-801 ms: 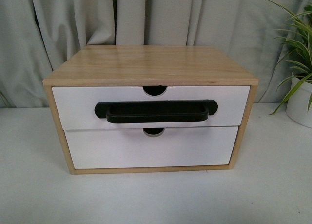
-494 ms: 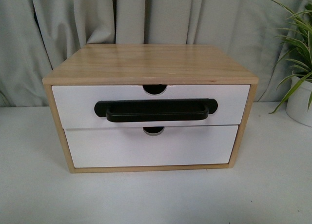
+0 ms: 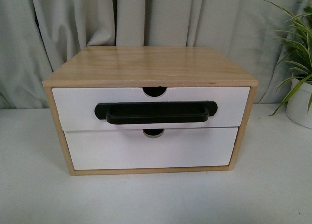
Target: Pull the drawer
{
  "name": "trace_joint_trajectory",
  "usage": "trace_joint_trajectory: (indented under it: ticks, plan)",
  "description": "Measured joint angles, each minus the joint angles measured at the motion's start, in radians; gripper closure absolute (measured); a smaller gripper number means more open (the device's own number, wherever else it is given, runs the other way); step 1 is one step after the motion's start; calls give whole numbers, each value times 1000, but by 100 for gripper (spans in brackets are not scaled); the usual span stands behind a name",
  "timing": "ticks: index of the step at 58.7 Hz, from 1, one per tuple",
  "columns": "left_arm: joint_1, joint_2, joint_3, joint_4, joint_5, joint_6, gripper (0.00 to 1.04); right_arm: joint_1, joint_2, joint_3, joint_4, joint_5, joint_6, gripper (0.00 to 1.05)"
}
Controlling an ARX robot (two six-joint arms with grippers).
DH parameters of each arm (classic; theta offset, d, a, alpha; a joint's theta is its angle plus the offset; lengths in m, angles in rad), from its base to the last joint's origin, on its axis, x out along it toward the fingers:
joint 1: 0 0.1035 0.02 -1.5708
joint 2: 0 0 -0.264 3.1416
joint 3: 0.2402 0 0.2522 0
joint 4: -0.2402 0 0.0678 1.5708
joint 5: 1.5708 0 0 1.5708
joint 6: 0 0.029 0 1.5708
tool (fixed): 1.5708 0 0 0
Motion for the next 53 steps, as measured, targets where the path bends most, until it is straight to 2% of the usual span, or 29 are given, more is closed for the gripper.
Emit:
trace_joint_trajectory:
  ticks: [18,21,24,29,37,41,45,48,53]
  plan:
    - [0,0,0,0,-4,0,6,0,0,0,0,1,1,9]
    - [-33,14,0,2,-121,-6,6,44,31,19,-63,135,50,9]
    - [-36,34,2,9,-123,-8,6,74,63,31,-77,214,77,9]
    - [-39,116,18,69,-23,21,6,126,135,77,-84,201,52,9]
    - [-51,336,73,253,192,200,6,153,302,181,-82,46,-97,9]
    - [-53,499,121,328,320,370,6,140,415,238,-87,-41,-212,9]
    - [-61,668,215,205,506,636,6,102,545,319,-85,-147,-330,9]
    - [-82,774,291,94,584,821,6,79,641,392,-111,-214,-412,9]
    - [-111,903,407,16,611,1068,6,73,762,491,-175,-288,-523,9]
